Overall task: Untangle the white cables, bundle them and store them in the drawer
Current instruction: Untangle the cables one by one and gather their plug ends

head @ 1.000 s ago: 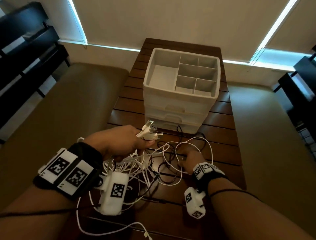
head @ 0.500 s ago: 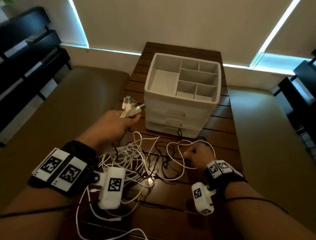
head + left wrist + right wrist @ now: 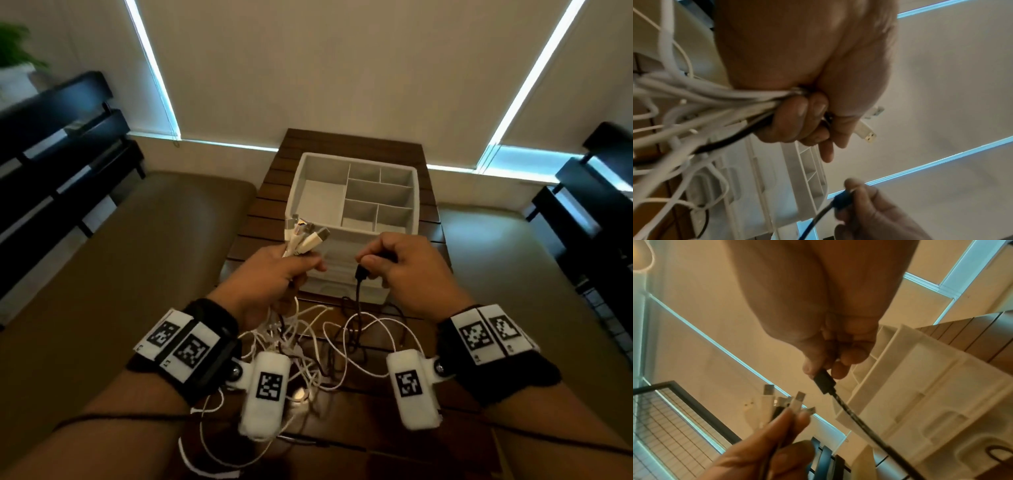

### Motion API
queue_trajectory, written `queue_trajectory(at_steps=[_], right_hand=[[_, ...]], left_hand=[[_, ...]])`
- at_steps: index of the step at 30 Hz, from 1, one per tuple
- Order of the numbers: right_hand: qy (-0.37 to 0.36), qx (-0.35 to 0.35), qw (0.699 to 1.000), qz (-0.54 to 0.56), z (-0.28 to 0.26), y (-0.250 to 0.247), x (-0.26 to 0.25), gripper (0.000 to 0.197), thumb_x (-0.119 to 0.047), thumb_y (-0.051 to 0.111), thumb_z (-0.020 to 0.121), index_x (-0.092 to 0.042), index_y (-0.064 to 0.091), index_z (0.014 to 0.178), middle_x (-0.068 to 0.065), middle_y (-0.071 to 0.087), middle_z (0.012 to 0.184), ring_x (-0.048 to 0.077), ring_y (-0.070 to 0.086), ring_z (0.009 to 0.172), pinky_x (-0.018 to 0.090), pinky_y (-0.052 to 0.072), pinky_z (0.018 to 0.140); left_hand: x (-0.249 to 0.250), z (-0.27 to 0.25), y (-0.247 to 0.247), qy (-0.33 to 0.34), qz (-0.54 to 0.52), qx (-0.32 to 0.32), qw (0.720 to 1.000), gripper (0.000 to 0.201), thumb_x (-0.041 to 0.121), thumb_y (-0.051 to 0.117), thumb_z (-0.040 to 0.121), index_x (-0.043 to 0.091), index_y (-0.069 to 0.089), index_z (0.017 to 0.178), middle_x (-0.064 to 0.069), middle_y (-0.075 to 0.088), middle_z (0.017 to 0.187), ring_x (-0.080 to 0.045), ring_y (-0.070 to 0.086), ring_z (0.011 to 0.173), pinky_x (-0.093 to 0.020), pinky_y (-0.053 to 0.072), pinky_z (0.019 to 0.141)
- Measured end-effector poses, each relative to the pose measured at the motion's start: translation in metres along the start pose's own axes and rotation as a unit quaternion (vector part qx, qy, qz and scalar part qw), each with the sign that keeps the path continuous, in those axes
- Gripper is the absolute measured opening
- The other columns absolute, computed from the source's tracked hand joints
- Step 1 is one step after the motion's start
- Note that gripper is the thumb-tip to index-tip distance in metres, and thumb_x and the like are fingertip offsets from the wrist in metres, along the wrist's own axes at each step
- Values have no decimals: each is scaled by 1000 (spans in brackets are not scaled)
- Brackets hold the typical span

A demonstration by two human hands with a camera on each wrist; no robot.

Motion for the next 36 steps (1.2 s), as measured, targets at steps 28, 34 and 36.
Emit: queue_trajectory(at_steps=[28, 34, 36], right_hand=[[-51, -95, 988, 109, -15, 81, 15, 22, -6, 69, 83, -21, 54, 76, -4, 63, 79, 3, 60, 71, 23, 50, 67], [-51, -121, 984, 118, -8, 86, 28, 14, -28, 61, 87, -34, 54, 77, -7, 59, 72, 11, 57, 67, 39, 49, 67], [-48, -136, 985, 93, -9, 82, 36, 16, -24, 58, 92, -32, 53, 79, -9, 57, 69, 7, 52, 64, 33, 46, 64]], left_hand=[[-2, 2, 16, 47, -74, 51, 995, 34, 35, 51, 97, 12, 49, 71, -5, 48, 63, -13, 40, 49, -20, 32, 39], [12, -2, -1, 82, -14, 115, 990, 42, 38, 52, 97, 13, 47, 64, 0, 44, 54, -14, 40, 50, -23, 32, 44], [19, -6, -8, 83, -19, 123, 989, 39, 38, 50, 98, 17, 46, 65, 4, 41, 50, -11, 39, 49, -24, 33, 44]])
Point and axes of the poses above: each hand's wrist, its own z-axis towards the middle knuckle, its own y-axis out of the palm, x = y × z, the point moved 3 cm from there along z, towards the middle knuckle
